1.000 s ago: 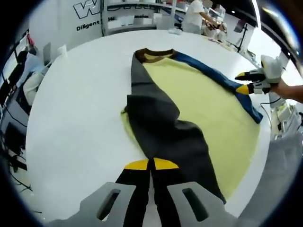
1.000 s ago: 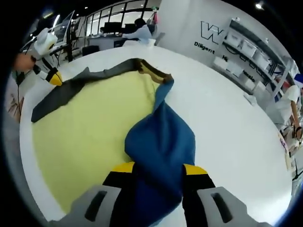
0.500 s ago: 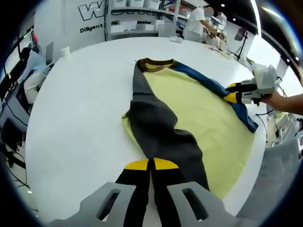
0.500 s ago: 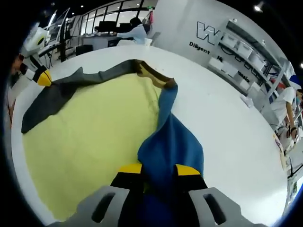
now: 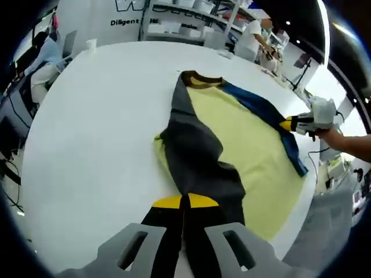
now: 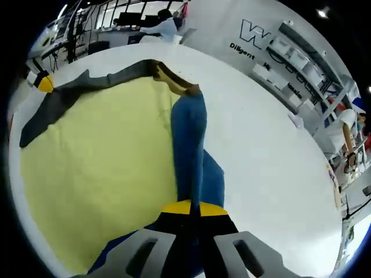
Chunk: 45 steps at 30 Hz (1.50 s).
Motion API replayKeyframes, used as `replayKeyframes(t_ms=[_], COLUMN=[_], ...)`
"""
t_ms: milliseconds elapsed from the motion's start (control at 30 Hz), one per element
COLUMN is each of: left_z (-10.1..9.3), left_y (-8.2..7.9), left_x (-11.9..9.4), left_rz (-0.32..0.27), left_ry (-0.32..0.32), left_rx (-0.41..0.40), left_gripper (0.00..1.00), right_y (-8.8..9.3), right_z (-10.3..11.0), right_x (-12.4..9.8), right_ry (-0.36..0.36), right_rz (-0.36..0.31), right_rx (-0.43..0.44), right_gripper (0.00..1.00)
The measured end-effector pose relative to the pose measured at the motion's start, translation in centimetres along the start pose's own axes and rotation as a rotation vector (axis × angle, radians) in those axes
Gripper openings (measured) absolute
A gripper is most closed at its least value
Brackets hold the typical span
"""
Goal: Fold the garment on the visible template until the final outline fits inside the template.
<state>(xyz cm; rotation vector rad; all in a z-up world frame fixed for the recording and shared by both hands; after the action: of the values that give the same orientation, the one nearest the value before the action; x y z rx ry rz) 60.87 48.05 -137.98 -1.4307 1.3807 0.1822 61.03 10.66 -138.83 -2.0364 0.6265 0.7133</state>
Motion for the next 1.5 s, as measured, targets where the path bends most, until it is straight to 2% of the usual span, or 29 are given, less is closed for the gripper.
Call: replayKeyframes(t_ms=[67,167,233,267,300,367,433,467,533,767,833,1000,1167,1500], left_z=[0.1,0.5,0.5,0.5,0.5,0.7,0.9,0.8,1.0,1.9,2.0,2.2,3.1,6.1], left_y=[0.3,-0.2,-0.4,-0.5,-0.5,-0.4,-0.3,-0.2,0.1,0.5,0.7,0.9,0.3,-0.9], left_x=[0.0,0.0,-0.2,-0.3,-0.4,-0.6,-0.9,-1.0,-1.2,-2.1,-2.2,-2.4,-3.3,-5.8], left_rz=[0.013,-0.016,-0.028,-0.03,-0.033,-0.041,-0.053,-0.068,-0.075,-0.088,-0.083,-0.065,-0.046,0.007], left_ry=[-0.018,-0.033,-0.032,-0.029,-0.027,-0.022,-0.017,0.003,0.006,-0.017,-0.011,-0.019,-0.039,-0.139], left_rx=[0.032,0.072,0.087,0.087,0.086,0.076,0.054,0.009,-0.027,-0.048,-0.073,-0.075,-0.051,-0.016], left_gripper=[0.0,0.01,0.01,0.01,0.01,0.01,0.01,0.01,0.01,0.0,0.0,0.0,0.0,0.0], right_y=[0.1,0.4,1.0,0.8,0.8,0.7,0.6,0.6,0.6,1.3,1.5,2.1,2.9,3.7], right_z=[1.5,3.0,3.4,3.1,3.0,3.0,2.9,2.9,3.0,2.0,1.9,1.5,0.6,-0.6], right_x=[-0.1,-0.3,-0.3,0.1,0.2,0.3,0.4,0.4,0.5,0.6,0.5,0.3,0.3,0.4], right_ry=[-0.047,-0.063,-0.049,-0.029,-0.032,-0.027,-0.024,-0.02,-0.014,-0.004,-0.007,-0.009,-0.006,-0.009], right_rz=[-0.004,-0.01,-0.005,-0.03,-0.024,-0.016,-0.011,-0.009,-0.014,0.001,0.006,0.005,0.004,-0.006], right_rx=[-0.032,-0.087,-0.128,-0.142,-0.131,-0.13,-0.185,-0.219,-0.292,-0.297,-0.304,-0.332,-0.361,-0.411], right_gripper=[0.0,0.0,0.0,0.0,0.0,0.0,0.0,0.0,0.0,0.0,0.0,0.0,0.0,0.0])
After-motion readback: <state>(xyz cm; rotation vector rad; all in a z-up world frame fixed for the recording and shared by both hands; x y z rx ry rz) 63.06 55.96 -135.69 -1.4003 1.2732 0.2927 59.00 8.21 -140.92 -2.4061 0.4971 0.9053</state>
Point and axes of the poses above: the point that each gripper's makers call its tool centre point, and the gripper's own axes: x roughly forward along the fingers, z roughly to its left, y roughly out of its underside, the point moved 5 cm from there along -x, roughly backward along the fingers, and after that the axes turned 12 degrees about y, right-handed, at the moved point
